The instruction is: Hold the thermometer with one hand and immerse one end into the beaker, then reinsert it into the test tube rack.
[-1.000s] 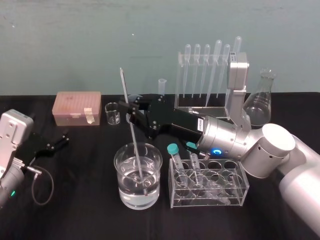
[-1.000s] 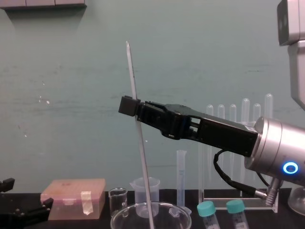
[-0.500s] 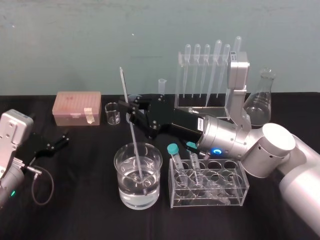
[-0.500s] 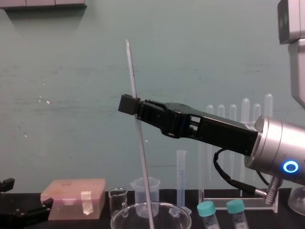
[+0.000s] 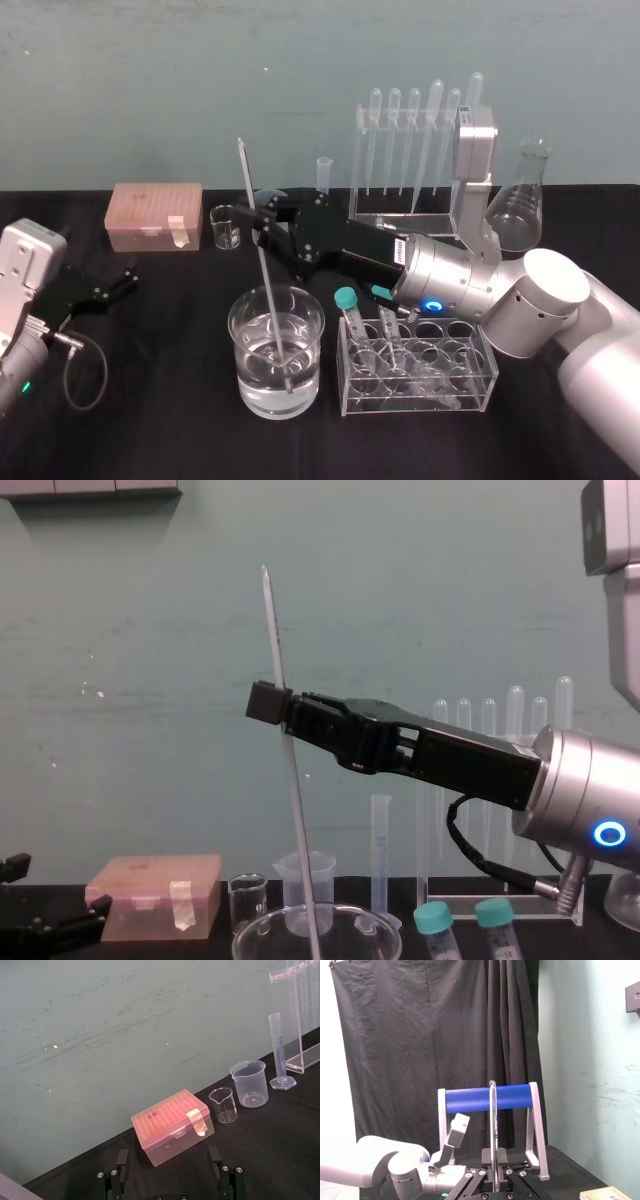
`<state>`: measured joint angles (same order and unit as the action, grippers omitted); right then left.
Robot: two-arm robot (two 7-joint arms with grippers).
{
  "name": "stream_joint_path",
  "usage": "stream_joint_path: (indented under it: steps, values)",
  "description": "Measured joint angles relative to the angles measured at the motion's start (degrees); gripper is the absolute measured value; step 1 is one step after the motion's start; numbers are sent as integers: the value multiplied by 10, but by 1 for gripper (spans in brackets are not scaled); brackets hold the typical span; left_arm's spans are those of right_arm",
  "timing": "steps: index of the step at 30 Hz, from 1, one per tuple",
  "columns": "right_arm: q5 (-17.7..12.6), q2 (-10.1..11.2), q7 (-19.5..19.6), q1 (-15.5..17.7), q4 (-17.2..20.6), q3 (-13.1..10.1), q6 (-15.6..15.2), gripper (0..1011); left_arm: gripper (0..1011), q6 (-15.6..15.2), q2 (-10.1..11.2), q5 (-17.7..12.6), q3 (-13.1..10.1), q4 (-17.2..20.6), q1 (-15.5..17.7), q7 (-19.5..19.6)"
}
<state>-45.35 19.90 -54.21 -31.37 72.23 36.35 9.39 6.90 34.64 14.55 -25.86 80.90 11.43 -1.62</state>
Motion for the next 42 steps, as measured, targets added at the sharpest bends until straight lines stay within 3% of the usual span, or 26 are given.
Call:
stream_joint_path:
  steps: [42]
  values:
    - [-1, -1, -2, -1, -6, 1, -1, 56, 1008, 0, 0, 0, 0, 0, 0, 0]
